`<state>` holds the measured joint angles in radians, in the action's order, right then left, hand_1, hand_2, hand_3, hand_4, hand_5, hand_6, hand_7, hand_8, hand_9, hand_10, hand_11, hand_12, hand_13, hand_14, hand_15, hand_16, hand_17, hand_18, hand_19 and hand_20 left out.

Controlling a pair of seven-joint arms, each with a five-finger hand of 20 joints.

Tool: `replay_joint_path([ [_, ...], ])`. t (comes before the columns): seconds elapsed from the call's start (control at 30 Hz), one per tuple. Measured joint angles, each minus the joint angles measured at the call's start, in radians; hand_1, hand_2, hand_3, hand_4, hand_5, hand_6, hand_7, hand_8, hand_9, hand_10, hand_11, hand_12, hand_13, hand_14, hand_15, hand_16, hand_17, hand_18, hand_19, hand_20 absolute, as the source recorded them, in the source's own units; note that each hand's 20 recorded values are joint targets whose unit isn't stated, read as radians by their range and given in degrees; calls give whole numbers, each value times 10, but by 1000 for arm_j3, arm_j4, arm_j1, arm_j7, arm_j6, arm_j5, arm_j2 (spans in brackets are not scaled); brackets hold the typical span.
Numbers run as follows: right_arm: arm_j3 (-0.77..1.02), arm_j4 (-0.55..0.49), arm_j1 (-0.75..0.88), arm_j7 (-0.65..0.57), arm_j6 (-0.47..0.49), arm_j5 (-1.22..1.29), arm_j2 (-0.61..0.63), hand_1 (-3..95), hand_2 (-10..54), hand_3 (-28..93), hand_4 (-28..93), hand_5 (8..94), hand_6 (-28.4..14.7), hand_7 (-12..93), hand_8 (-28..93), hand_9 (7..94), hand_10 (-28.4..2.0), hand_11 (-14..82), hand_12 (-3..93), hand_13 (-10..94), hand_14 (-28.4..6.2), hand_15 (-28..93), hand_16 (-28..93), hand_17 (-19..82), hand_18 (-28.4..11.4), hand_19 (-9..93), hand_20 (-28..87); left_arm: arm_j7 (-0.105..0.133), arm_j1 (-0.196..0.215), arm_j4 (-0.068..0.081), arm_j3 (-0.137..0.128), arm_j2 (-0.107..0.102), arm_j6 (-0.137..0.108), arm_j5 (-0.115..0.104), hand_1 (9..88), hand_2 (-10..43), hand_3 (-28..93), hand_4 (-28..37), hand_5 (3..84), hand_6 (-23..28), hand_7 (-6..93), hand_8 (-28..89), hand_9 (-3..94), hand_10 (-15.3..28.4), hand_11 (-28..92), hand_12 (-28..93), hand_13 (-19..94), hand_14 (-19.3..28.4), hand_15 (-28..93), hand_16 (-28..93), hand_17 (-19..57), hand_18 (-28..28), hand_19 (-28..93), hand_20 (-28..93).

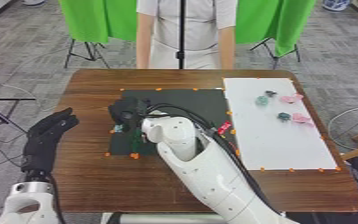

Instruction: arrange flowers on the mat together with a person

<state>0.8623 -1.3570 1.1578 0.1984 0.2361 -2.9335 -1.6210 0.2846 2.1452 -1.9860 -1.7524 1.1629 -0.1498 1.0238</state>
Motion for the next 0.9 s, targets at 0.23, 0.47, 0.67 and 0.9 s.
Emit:
replay_joint_path([
  [0.23,-10,-1,-4,16,-10,0,15,917,-95,-283,312,739,60,168,-13,937,-64,130,312,937,16,638,195,722,-90,932,458,1,-1,0,0,0,4,0,385,-65,627,-124,508,4,193,-87,472,120,218,145,375,163,206,40,74,128,111,243],
  [0.47,-12,1,-12,38,-11,0,26,914,-95,-283,314,700,68,174,-72,937,-62,120,319,937,17,630,203,717,-90,932,457,2,0,0,-1,0,6,0,385,-66,627,-123,508,3,194,-86,471,120,218,144,375,163,206,40,74,129,111,243],
  [0.67,-16,2,-21,38,-11,1,35,911,-95,-283,315,684,71,178,-129,937,-63,113,323,937,17,626,207,714,-91,932,458,3,0,0,-2,1,6,0,385,-66,628,-124,507,3,194,-87,471,119,219,145,375,163,207,41,73,129,112,243],
  [0.9,-19,1,-24,38,-15,1,48,909,-95,-283,312,681,72,183,-135,937,-63,113,324,937,18,625,208,711,-92,932,459,6,5,-3,-3,1,6,0,386,-66,627,-124,507,2,195,-87,472,120,218,145,376,162,207,40,73,129,112,243],
])
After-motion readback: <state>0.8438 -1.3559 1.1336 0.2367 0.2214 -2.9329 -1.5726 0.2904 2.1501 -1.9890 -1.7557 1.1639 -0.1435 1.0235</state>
